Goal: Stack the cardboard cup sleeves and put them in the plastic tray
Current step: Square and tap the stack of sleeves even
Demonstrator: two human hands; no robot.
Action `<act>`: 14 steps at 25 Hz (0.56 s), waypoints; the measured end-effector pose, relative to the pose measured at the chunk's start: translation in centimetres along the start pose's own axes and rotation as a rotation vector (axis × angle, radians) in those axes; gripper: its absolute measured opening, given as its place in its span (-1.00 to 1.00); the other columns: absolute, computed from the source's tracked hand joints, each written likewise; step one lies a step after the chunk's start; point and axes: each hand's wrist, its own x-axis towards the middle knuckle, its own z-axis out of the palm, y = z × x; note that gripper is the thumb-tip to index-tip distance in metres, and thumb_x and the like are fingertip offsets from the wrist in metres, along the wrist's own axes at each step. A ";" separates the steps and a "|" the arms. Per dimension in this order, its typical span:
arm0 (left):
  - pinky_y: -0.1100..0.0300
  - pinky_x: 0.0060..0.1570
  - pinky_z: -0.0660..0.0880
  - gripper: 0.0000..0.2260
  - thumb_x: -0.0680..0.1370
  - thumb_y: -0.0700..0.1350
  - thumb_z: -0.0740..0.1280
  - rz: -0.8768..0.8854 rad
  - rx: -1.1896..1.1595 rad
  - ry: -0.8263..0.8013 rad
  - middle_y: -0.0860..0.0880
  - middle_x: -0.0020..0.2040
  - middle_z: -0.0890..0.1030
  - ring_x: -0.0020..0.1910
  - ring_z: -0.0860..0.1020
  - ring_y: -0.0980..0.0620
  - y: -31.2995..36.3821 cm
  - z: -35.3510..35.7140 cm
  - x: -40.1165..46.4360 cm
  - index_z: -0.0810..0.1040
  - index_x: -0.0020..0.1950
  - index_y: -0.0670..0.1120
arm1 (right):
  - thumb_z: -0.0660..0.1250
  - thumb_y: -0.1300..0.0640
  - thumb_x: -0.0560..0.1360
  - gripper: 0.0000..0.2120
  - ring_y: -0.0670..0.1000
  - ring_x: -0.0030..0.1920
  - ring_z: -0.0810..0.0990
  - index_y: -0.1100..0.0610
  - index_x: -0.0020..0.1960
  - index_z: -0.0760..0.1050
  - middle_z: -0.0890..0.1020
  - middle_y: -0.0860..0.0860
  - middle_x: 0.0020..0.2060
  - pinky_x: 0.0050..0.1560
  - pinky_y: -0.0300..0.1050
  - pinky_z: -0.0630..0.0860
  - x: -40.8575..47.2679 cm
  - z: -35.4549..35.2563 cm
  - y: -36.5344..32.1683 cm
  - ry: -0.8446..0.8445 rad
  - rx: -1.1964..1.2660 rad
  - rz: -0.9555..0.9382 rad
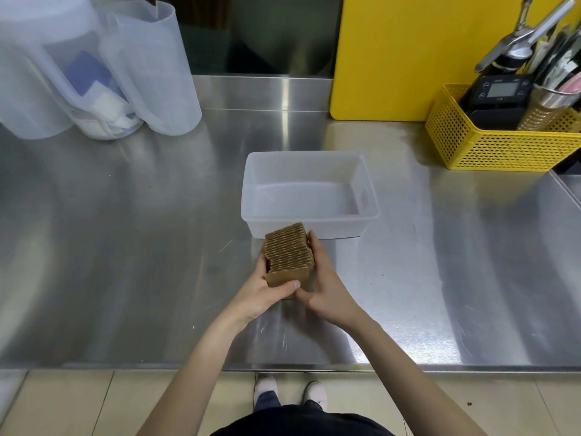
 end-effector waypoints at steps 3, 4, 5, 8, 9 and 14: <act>0.59 -0.21 0.43 -0.28 0.44 -0.31 0.33 -0.010 -0.006 0.005 0.10 0.06 0.52 -0.06 0.47 0.34 -0.2 -0.4 0.1 0.00 0.47 -0.04 | 0.32 0.07 0.30 -0.07 -0.10 0.46 0.14 0.12 0.49 -0.17 0.14 -0.07 0.42 0.27 -0.61 0.10 0.2 -0.1 0.3 0.003 -0.004 -0.004; 0.60 -0.19 0.43 -0.28 0.44 -0.30 0.33 -0.014 0.010 0.006 0.15 0.03 0.52 -0.06 0.47 0.35 -0.3 -0.2 0.1 0.01 0.47 -0.05 | 0.32 0.03 0.29 -0.06 -0.08 0.47 0.14 0.13 0.49 -0.16 0.13 -0.04 0.43 0.29 -0.56 0.10 0.2 0.0 0.5 0.002 -0.011 -0.003; 0.61 -0.18 0.42 -0.29 0.44 -0.30 0.34 -0.016 0.025 0.005 0.19 -0.02 0.52 -0.08 0.46 0.36 -0.4 0.1 0.2 0.03 0.47 -0.07 | 0.30 -0.01 0.26 -0.06 -0.07 0.47 0.14 0.14 0.49 -0.14 0.13 0.00 0.44 0.30 -0.56 0.10 0.2 0.2 0.6 0.002 -0.022 -0.003; 0.65 -0.23 0.38 -0.43 0.44 -0.30 0.33 -0.006 0.037 0.032 0.22 -0.11 0.49 -0.15 0.44 0.41 -0.6 1.1 0.3 0.18 0.40 -0.22 | 0.21 -0.03 0.23 -0.09 -0.08 0.43 0.22 0.19 0.49 -0.07 0.13 0.08 0.42 0.25 -0.67 0.08 0.2 0.8 0.5 0.029 -0.029 0.006; 0.67 -0.25 0.36 -0.46 0.45 -0.29 0.33 0.000 0.035 0.029 0.23 -0.12 0.49 -0.16 0.44 0.41 -0.5 1.3 0.3 0.21 0.38 -0.24 | 0.18 -0.05 0.22 -0.09 -0.12 0.39 0.25 0.20 0.49 -0.06 0.14 0.09 0.40 0.24 -0.68 0.09 0.2 0.9 0.5 0.043 -0.026 0.009; 0.67 -0.19 0.36 -0.42 0.44 -0.30 0.33 0.038 0.034 0.040 0.23 -0.05 0.48 0.04 0.48 0.26 -0.3 0.9 0.5 0.16 0.39 -0.14 | 0.26 -0.03 0.30 -0.18 -0.09 0.35 0.33 0.17 0.48 0.04 0.22 0.08 0.37 0.36 -0.47 0.21 0.2 0.3 0.5 0.089 -0.032 -0.009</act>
